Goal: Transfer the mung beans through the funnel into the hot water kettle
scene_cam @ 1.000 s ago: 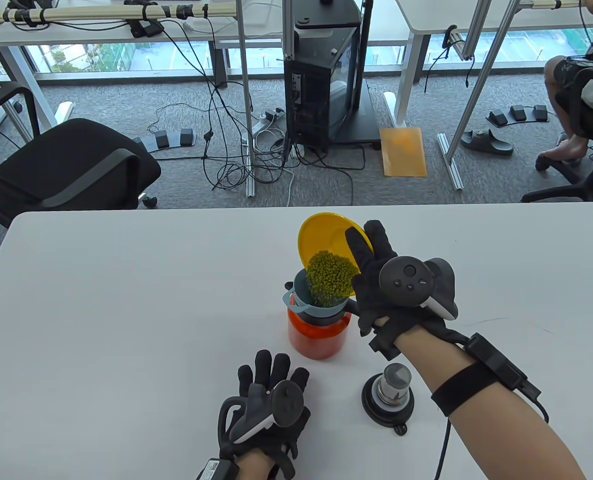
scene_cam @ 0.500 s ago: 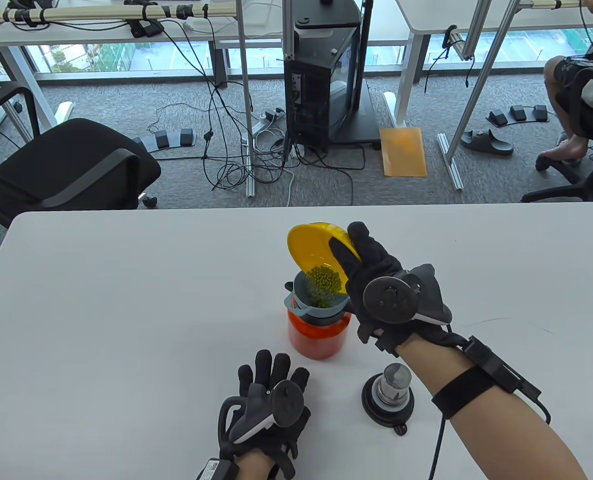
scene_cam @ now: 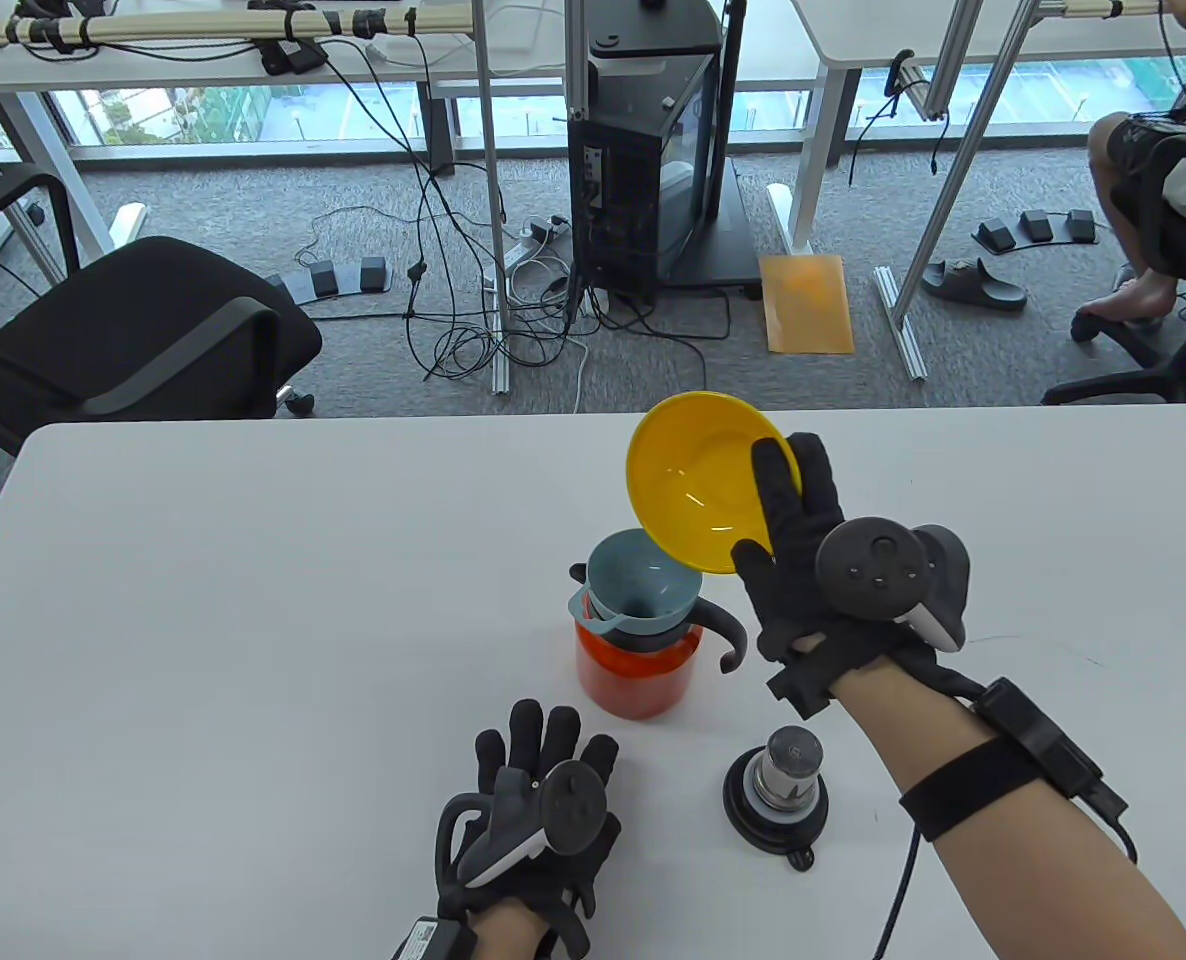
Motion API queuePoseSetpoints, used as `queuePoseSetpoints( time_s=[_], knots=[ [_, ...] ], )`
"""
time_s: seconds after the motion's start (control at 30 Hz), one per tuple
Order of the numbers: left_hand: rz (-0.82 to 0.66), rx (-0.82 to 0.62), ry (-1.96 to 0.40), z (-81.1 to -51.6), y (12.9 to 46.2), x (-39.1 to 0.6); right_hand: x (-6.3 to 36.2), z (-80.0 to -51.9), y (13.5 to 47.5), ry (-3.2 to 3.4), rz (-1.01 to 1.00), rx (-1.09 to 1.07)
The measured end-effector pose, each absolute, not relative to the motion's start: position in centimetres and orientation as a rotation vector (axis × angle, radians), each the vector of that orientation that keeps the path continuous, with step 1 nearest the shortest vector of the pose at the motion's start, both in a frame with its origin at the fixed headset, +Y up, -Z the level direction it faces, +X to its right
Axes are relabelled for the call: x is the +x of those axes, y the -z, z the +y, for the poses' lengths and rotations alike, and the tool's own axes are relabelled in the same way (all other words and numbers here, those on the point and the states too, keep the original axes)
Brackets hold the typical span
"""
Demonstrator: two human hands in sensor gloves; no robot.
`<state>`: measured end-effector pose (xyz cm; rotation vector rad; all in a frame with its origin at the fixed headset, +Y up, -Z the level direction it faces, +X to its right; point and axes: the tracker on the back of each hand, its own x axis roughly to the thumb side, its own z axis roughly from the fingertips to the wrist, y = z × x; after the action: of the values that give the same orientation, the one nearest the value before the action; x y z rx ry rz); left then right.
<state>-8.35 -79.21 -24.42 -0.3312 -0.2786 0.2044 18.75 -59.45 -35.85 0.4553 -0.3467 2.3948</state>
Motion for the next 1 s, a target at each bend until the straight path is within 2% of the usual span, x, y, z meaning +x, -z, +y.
queuePoseSetpoints(
  time_s=[0.13,0.37,0.67,1.0],
  knots=[
    [-0.28,-0.332,-0.208,-79.2,24.4,-8.3,22.6,-61.2,36.0,-2.35,-0.332,0.284],
    [-0.282,-0.336,-0.209,-79.2,24.4,-8.3,27.9,-66.1,35.0,-2.287,-0.229,0.058],
    [-0.282,-0.337,-0.206,-79.1,24.3,-8.3,31.7,-72.6,33.3,-2.276,-0.037,-0.1],
    [-0.28,-0.342,-0.197,-79.1,24.2,-8.2,33.9,-76.2,32.3,-2.248,0.075,-0.257]
  ],
)
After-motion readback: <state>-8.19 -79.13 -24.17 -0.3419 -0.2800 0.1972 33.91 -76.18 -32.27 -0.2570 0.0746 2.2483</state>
